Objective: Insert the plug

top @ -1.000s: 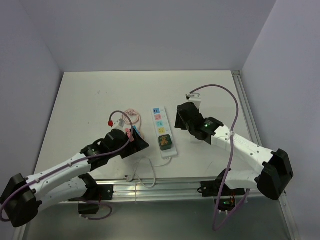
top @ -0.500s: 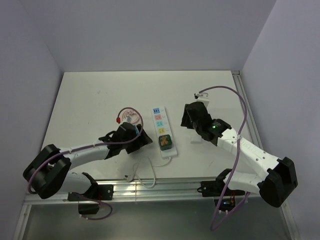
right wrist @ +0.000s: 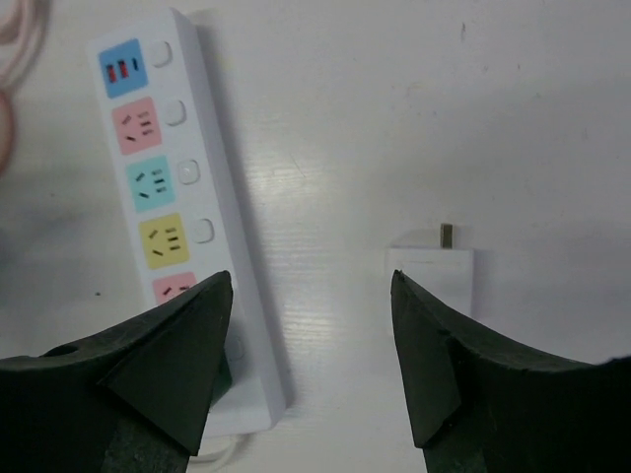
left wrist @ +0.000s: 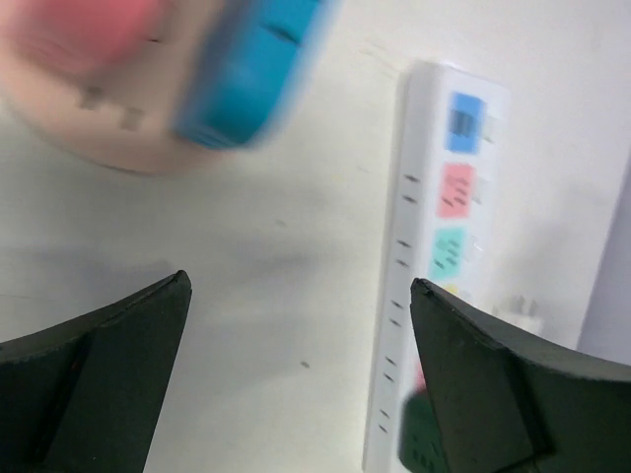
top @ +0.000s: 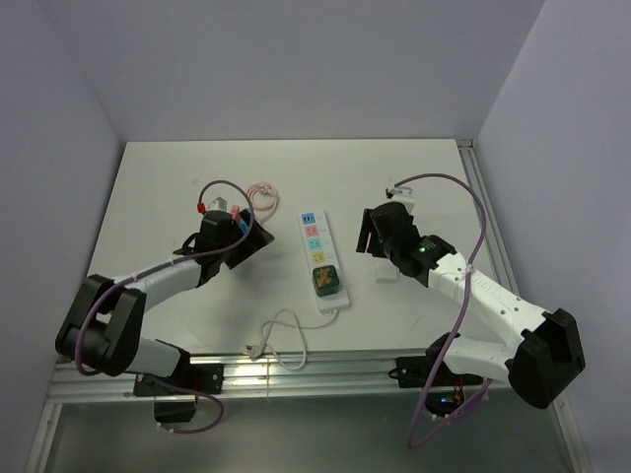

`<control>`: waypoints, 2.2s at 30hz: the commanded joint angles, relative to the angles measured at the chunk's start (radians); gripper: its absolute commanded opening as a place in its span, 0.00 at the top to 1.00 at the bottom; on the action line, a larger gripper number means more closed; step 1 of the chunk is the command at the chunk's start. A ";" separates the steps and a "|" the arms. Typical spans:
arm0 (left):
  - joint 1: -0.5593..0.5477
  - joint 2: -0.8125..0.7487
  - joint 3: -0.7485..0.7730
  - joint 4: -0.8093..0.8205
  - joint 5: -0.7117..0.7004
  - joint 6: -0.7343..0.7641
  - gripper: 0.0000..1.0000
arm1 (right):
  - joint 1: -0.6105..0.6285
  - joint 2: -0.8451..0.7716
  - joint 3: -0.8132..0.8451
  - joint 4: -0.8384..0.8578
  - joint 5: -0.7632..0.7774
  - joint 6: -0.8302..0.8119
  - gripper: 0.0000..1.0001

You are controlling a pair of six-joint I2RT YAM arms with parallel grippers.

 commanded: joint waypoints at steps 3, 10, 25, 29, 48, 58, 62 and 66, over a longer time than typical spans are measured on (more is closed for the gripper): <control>-0.097 -0.186 0.062 -0.052 0.024 0.104 0.00 | -0.011 -0.022 -0.078 -0.040 0.038 0.024 0.23; -0.129 -0.367 -0.023 -0.039 0.076 0.128 0.01 | -0.049 0.054 -0.138 -0.007 0.006 0.030 0.15; -0.130 -0.460 -0.056 -0.073 0.100 0.171 0.00 | -0.110 0.289 -0.116 -0.006 -0.062 0.042 0.21; -0.130 -0.440 -0.056 -0.058 0.111 0.174 0.01 | -0.110 0.303 -0.119 0.017 -0.106 0.033 0.41; -0.212 -0.395 -0.064 0.221 0.299 0.228 0.01 | -0.106 0.001 0.088 0.031 -0.462 0.013 0.57; -0.396 -0.418 -0.147 0.522 -0.011 0.393 0.00 | -0.127 0.156 0.117 0.339 -0.740 0.467 0.61; -0.450 -0.366 -0.171 0.654 -0.134 0.430 0.01 | -0.116 0.119 0.083 0.410 -0.665 0.573 0.70; -0.481 -0.317 -0.170 0.721 -0.162 0.467 0.01 | -0.115 0.062 0.066 0.425 -0.611 0.634 0.67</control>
